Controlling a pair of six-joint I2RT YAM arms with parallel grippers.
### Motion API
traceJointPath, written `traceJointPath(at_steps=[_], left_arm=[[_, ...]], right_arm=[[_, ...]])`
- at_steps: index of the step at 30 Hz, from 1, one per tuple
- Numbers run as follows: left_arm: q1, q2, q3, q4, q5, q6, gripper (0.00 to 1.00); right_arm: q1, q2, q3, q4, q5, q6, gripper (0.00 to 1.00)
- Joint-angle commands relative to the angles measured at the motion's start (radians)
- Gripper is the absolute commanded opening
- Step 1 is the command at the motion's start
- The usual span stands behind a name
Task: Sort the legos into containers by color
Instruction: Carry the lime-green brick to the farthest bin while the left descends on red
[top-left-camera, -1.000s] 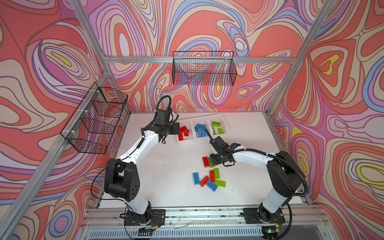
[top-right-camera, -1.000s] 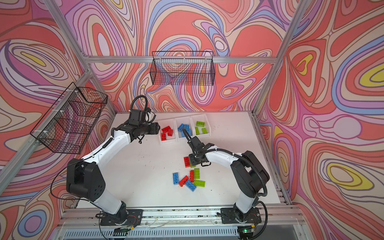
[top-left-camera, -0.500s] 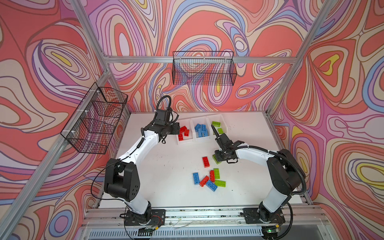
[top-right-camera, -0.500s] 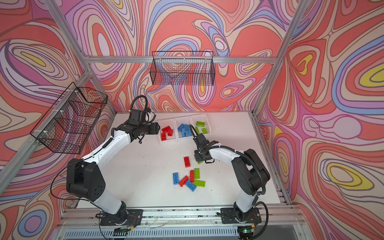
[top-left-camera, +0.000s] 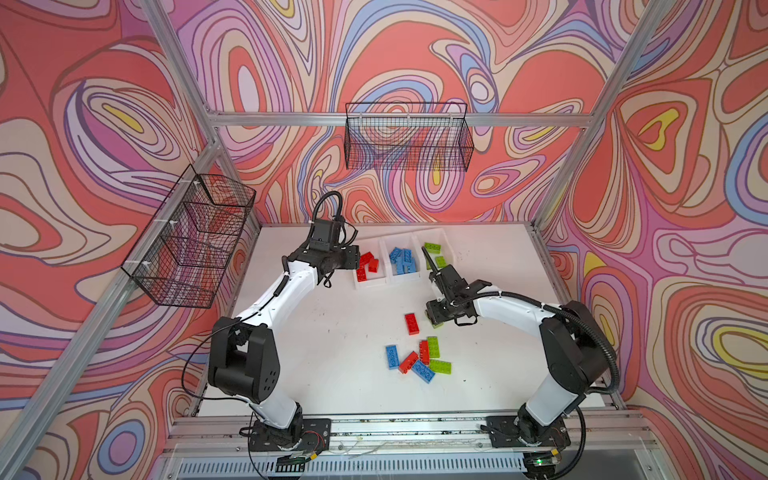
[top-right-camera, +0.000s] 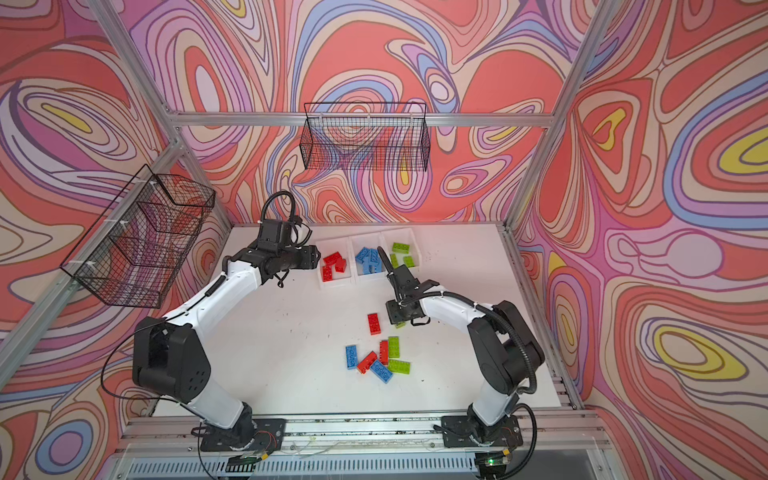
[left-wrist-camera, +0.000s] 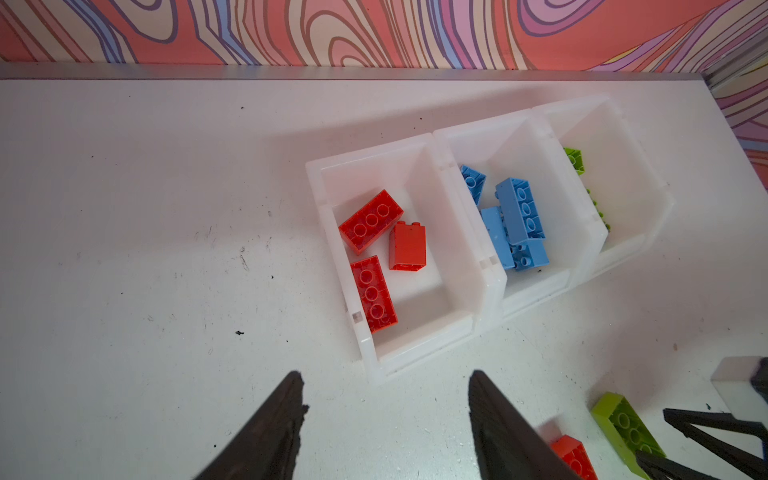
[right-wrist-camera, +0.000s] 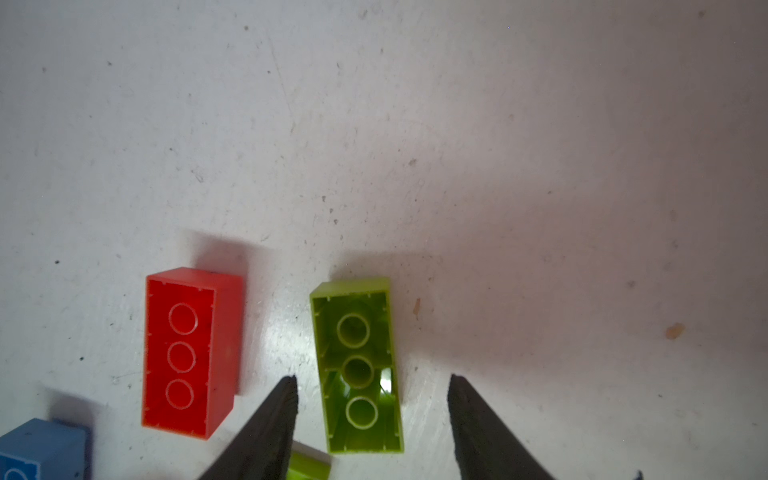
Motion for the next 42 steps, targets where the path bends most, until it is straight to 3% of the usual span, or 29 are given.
traceJointPath(at_steps=[1,9,17,23,29,39,42], left_arm=[[-0.002,-0.028,-0.035,0.006,-0.002,0.015,0.66],[-0.057,-0.079,-0.108,-0.051,-0.039,0.000,0.66],[-0.185,-0.126,-0.157,-0.086,-0.113,-0.039,0.66],[-0.346,-0.122,-0.196,-0.073,-0.197,-0.166,0.62],[-0.478,-0.090,-0.256,0.013,-0.222,-0.359,0.67],[-0.550,0.056,-0.200,0.045,-0.166,-0.490,0.68],[-0.558,0.095,-0.186,0.062,-0.146,-0.508,0.69]], right_arm=[[0.000,0.039,0.031,-0.001,0.018,-0.023,0.59],[0.001,0.111,0.030,0.028,0.037,-0.026,0.49],[-0.004,0.076,0.067,0.036,0.107,0.003,0.28],[-0.082,0.072,0.181,0.050,0.134,0.025,0.27],[-0.155,0.201,0.399,0.088,0.132,0.019,0.27],[-0.219,0.489,0.756,0.066,0.065,-0.012,0.31],[-0.222,0.519,0.782,0.068,0.059,-0.010,0.43]])
